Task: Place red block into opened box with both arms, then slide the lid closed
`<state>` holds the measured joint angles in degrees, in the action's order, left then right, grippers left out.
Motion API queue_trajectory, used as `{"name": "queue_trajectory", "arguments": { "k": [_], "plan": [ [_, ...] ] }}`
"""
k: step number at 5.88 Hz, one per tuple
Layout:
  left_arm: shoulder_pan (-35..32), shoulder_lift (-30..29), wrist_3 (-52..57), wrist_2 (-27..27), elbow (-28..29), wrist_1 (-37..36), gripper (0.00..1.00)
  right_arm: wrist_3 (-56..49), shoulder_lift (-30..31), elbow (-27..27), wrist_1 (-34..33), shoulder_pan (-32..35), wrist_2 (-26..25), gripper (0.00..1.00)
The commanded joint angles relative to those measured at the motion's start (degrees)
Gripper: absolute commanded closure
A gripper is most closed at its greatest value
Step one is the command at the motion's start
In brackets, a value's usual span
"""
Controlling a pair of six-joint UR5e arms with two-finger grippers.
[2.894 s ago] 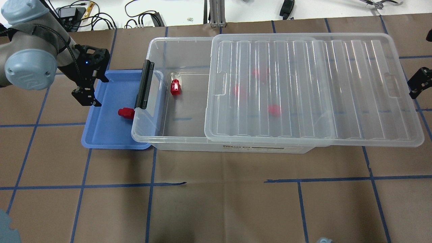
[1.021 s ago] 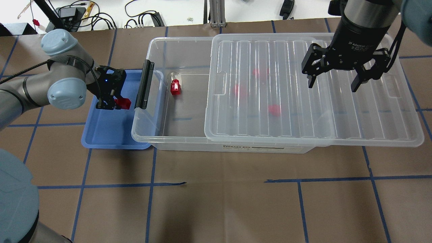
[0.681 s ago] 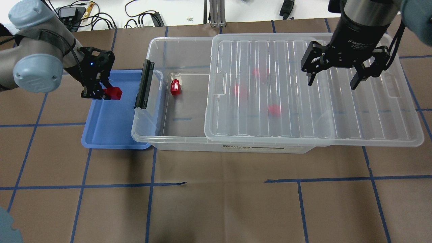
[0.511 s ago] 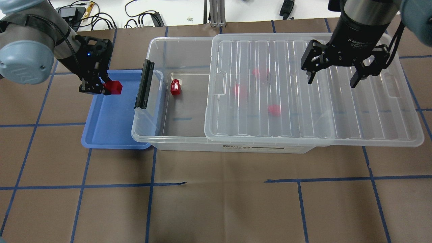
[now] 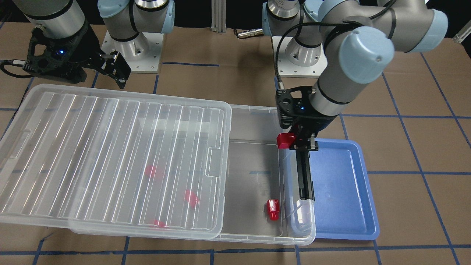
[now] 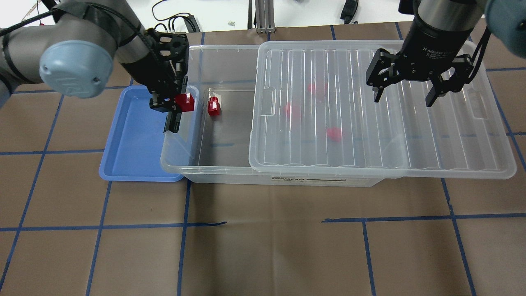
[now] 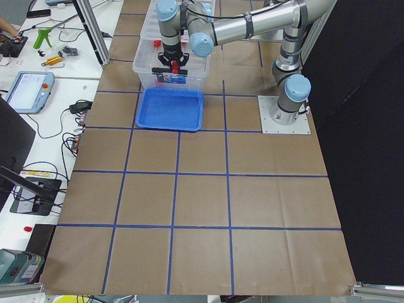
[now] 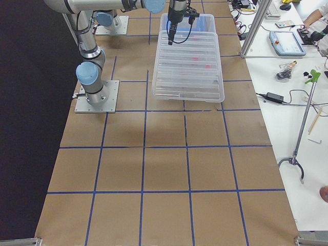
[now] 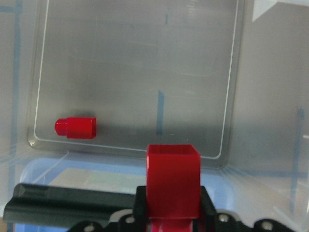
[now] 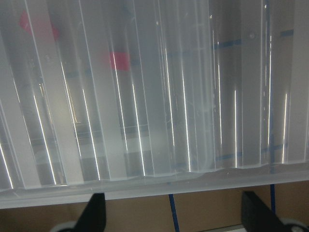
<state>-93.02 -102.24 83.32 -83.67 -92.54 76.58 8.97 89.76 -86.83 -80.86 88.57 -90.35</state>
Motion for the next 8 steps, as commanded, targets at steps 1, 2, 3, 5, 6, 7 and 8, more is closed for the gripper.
{"name": "queue_trajectory", "arguments": {
  "k": [1, 2, 3, 5, 6, 7, 8],
  "plan": [
    [-3.65, -4.17, -2.73, 0.09, -1.41, -4.67, 0.98, 0.0, -0.02, -0.01, 0.0, -0.06, 0.0, 0.0],
    [-3.66, -5.58, -2.64, -0.17, -5.42, -9.38, 0.97, 0.0, -0.02, -0.09, 0.0, -0.06, 0.0, 0.0],
    [-3.66, -7.34, -2.38, -0.44, -9.29, -15.78, 0.97, 0.0, -0.02, -0.09, 0.0, -0.06, 0.0, 0.0],
    [-3.57, -13.83, -2.03, -0.44, -10.47, -22.15, 0.91, 0.0, -0.11, -0.09, 0.09, -0.06, 0.0, 0.0],
    [-3.57, -14.12, -1.94, -0.53, -10.21, -22.87, 0.67, 0.0, -0.11, -0.09, 0.09, -0.06, 0.0, 0.0],
    [-3.57, -14.47, -1.85, -0.61, -9.77, -23.05, 0.01, 0.0, -0.11, -0.09, 0.09, -0.06, 0.0, 0.0],
    [-3.66, -12.82, -2.11, -0.61, -8.81, -21.66, 0.01, 0.0, -0.11, -0.09, 0.09, -0.06, -0.09, 0.0]
  ]
}}
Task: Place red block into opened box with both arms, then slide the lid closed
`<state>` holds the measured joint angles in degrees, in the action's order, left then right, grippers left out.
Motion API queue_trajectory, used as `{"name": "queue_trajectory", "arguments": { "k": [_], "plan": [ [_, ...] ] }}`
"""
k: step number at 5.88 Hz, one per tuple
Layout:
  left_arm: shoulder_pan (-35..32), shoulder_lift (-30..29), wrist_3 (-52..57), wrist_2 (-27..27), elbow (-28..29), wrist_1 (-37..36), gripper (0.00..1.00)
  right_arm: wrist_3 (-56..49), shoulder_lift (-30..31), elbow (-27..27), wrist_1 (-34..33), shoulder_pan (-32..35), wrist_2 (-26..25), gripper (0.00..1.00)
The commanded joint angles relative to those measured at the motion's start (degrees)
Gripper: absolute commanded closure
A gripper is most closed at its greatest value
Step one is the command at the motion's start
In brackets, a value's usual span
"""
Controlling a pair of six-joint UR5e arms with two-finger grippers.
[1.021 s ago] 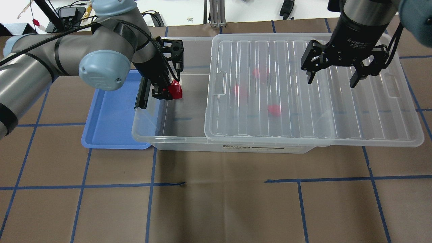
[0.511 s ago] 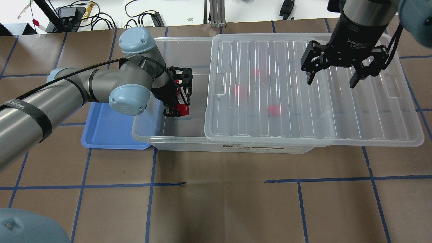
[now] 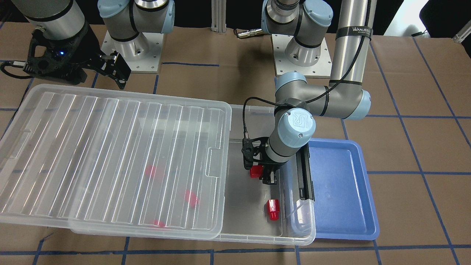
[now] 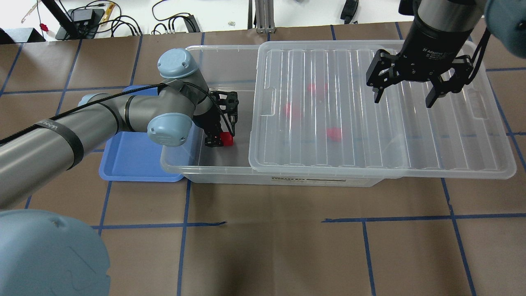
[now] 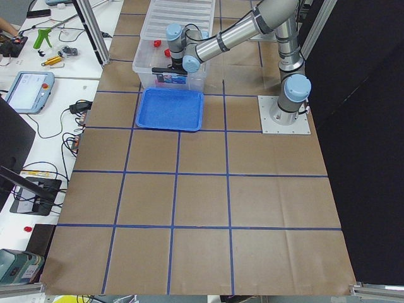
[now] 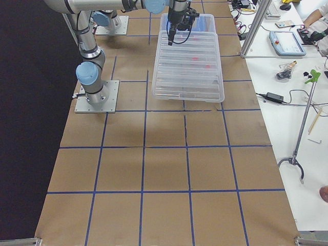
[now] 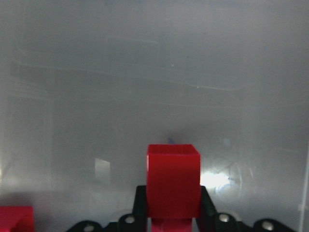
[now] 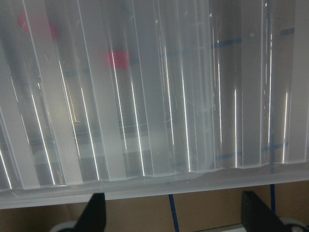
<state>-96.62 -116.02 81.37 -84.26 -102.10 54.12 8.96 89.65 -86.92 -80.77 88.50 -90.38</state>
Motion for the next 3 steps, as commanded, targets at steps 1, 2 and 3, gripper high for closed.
{"name": "queue_trajectory", "arguments": {
  "k": [1, 2, 3],
  "plan": [
    [0.12, 4.62, -0.24, -0.03, 3.02, 6.56, 0.01, 0.0, 0.0, 0.0, 0.0, 0.0, 0.03, 0.0],
    [0.12, 8.66, -0.59, -0.11, 8.7, 18.1, 0.01, 0.0, -0.09, 0.0, 0.0, 0.0, 0.03, 0.0],
    [0.38, 11.57, -2.6, -0.03, 13.28, 26.48, 0.01, -0.17, -0.26, 0.17, -0.09, -0.08, -0.15, 0.0]
  ]
}}
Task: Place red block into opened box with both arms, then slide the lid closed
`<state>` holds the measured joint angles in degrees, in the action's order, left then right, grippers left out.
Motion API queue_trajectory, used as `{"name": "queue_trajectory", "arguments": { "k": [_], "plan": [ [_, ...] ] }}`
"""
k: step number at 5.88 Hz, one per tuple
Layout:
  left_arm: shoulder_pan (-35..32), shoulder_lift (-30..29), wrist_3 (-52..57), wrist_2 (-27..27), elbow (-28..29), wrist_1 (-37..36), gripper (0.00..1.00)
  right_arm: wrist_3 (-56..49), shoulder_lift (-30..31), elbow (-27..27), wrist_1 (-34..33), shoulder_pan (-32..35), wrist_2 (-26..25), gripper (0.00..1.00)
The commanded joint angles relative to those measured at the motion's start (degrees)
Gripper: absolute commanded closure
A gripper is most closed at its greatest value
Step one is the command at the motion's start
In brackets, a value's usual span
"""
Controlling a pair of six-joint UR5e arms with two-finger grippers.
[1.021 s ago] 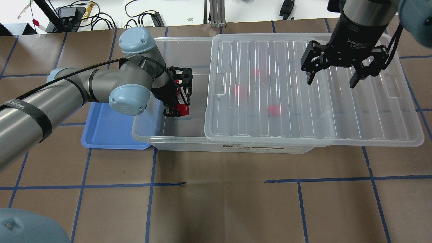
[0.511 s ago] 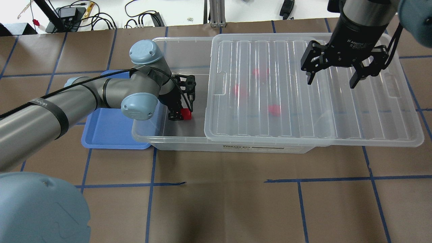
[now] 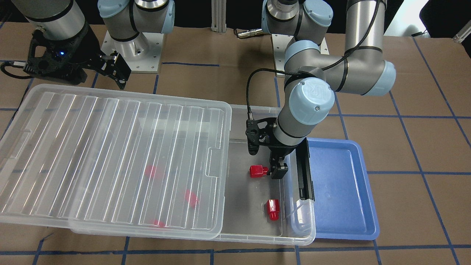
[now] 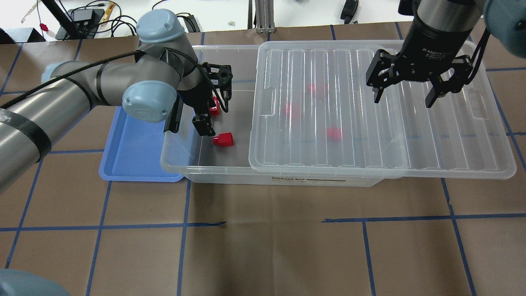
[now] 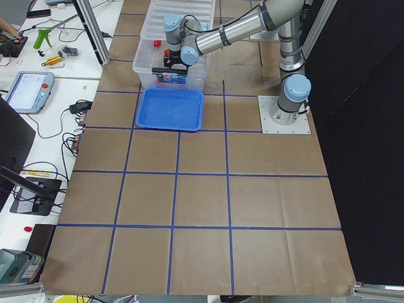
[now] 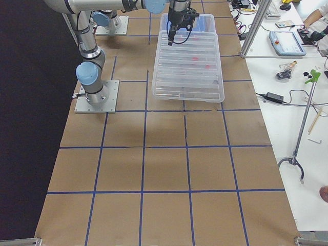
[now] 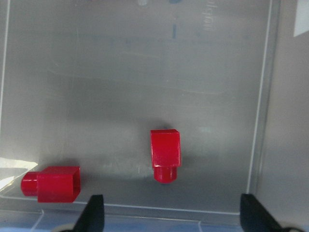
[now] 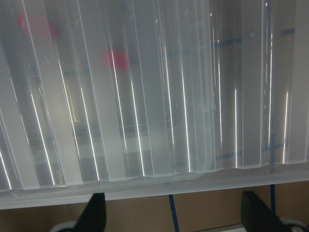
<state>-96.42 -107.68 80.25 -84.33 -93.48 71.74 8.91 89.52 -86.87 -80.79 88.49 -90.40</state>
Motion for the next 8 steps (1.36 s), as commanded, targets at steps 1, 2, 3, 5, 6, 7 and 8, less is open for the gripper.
{"name": "queue_trajectory", "arguments": {
  "k": [1, 2, 3, 5, 6, 7, 8],
  "plan": [
    [0.09, 5.0, -9.42, -0.57, 9.06, 13.64, 0.01, -5.69, -0.4, -0.4, -0.76, -1.64, -1.08, 0.0],
    [0.18, 7.11, -17.59, -0.66, 11.01, 15.78, 0.01, -13.75, -0.49, -0.67, -1.73, -6.87, -1.18, 0.0],
    [0.88, 10.87, -27.16, -1.7, 9.55, 16.06, 0.01, -20.88, -1.62, -1.36, -1.74, -14.93, -1.18, 0.0],
    [4.65, 12.49, -49.53, -1.89, 9.45, 15.45, 0.01, -32.33, -5.48, -1.81, -6.36, -27.27, -6.85, 0.0],
    [5.36, 13.62, -60.19, -3.72, 9.28, 15.54, 0.01, -36.03, -8.63, -1.81, -8.66, -30.54, -7.41, 0.0],
    [5.28, 13.9, -72.92, -4.95, 8.93, 15.54, 0.01, -37.03, -11.62, -1.81, -12.68, -33.18, -9.42, 0.0],
    [5.02, 13.11, -79.31, -4.79, 8.84, 15.19, 0.01, -37.04, -13.83, -1.81, -14.03, -34.42, -11.27, 0.0]
  ]
}}
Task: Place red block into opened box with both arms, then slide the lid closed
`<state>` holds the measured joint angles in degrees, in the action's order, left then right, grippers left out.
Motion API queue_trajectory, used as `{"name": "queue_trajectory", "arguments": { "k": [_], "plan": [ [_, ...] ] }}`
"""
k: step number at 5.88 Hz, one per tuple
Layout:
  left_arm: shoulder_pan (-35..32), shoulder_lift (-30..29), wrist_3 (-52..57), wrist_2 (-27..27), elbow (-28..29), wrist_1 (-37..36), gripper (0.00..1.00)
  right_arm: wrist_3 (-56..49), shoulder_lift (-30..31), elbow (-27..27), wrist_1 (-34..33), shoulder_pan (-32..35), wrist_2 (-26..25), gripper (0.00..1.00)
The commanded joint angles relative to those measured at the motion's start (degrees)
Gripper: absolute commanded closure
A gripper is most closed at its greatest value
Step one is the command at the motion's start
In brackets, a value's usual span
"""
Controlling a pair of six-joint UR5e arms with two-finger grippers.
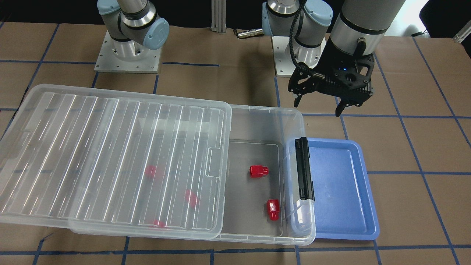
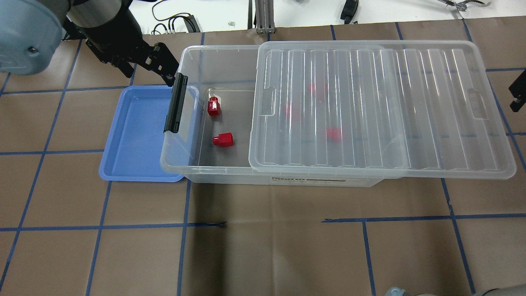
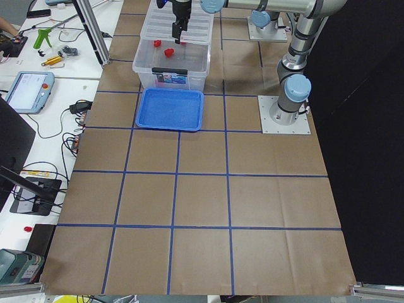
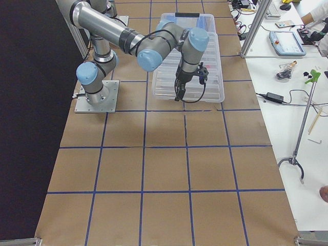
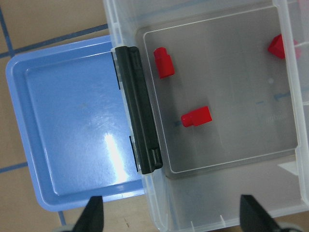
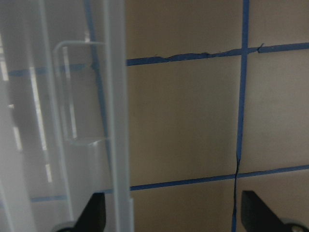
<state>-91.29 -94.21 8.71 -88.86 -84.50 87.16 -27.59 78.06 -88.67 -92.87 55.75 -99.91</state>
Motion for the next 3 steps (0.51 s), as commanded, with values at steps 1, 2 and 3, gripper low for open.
{"name": "queue_trajectory", "arguments": {
  "k": [1, 2, 3],
  "plan": [
    [-0.46, -0.36, -12.44, -0.43, -0.14, -0.23, 0.01, -0.45, -3.35, -0.1, -1.97, -1.79, -1.78, 0.0],
    [-0.55, 0.16, -13.1, -0.44, -0.05, 0.03, 0.01, -0.54, -3.44, -1.67, -1.97, -1.79, -1.61, 0.0],
    [-0.03, 0.69, -12.84, 0.26, 0.12, 0.12, 0.01, 0.16, -2.57, -4.03, -1.53, -1.62, -1.0, 0.0]
  ]
}}
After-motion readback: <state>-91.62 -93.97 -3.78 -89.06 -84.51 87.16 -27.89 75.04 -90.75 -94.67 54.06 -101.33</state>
